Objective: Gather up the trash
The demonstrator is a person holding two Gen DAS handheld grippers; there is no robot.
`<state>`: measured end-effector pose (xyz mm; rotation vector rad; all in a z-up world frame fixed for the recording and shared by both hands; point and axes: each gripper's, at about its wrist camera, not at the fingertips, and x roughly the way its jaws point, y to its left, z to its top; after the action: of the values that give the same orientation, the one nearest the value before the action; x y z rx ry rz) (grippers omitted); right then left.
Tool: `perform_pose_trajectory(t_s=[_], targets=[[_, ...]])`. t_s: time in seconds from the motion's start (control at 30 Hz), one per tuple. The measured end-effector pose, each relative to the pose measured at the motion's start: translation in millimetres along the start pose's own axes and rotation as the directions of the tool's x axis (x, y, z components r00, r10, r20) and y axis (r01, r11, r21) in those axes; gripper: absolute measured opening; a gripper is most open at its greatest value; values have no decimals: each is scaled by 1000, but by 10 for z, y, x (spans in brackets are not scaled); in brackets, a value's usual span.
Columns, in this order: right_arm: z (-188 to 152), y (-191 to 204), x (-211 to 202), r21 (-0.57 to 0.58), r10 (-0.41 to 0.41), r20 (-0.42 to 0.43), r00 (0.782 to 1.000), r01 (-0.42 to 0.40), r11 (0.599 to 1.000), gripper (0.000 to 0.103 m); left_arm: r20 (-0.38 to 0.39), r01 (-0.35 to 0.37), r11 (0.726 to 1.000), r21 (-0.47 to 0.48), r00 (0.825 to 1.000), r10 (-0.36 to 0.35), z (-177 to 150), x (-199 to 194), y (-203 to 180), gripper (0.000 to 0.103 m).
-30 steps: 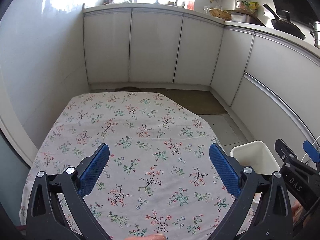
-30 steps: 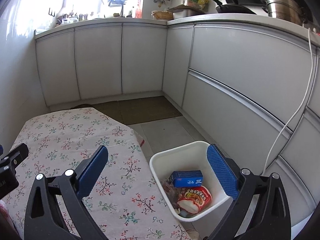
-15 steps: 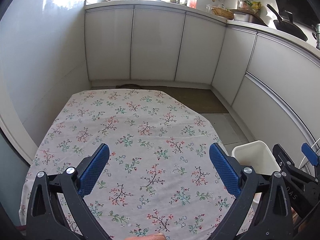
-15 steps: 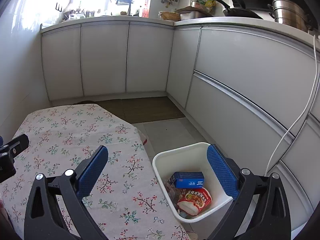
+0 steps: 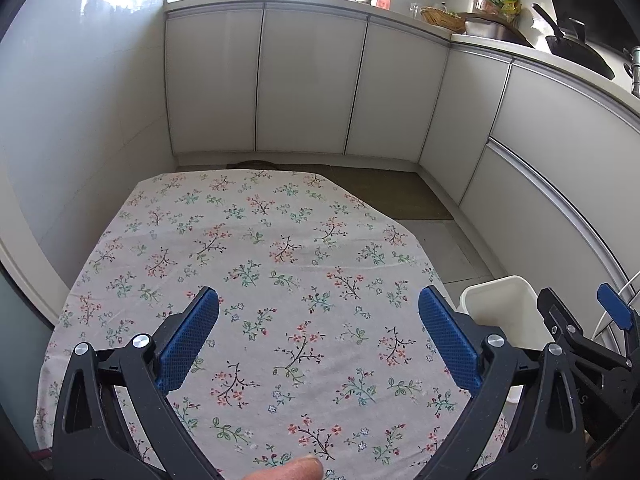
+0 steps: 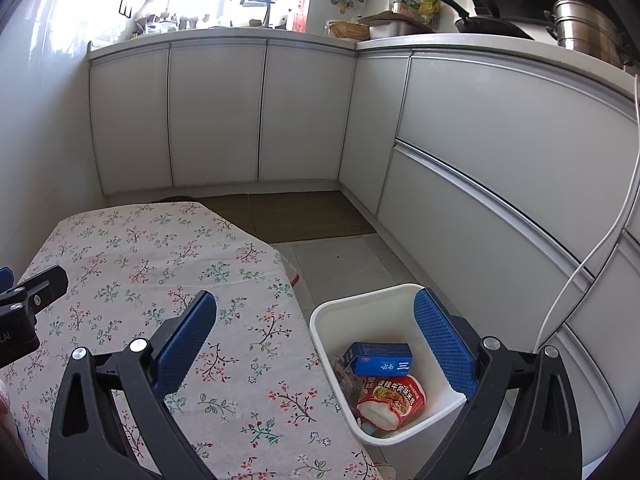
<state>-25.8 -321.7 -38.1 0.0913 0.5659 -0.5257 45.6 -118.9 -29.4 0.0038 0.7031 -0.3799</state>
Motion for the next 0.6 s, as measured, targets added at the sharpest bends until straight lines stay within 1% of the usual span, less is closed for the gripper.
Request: perform_pose_trajectory(t_s=[0.2, 0.6], targets=[[-3, 9, 15, -2, 3, -7, 1000, -3, 1000, 96, -4, -4, 1000, -6, 1000, 4, -3, 12, 13, 96], [-24, 36, 26, -12, 15, -17, 1000, -15, 1000, 96, -2, -9, 1000, 19, 1000, 9, -23, 13, -46, 96]])
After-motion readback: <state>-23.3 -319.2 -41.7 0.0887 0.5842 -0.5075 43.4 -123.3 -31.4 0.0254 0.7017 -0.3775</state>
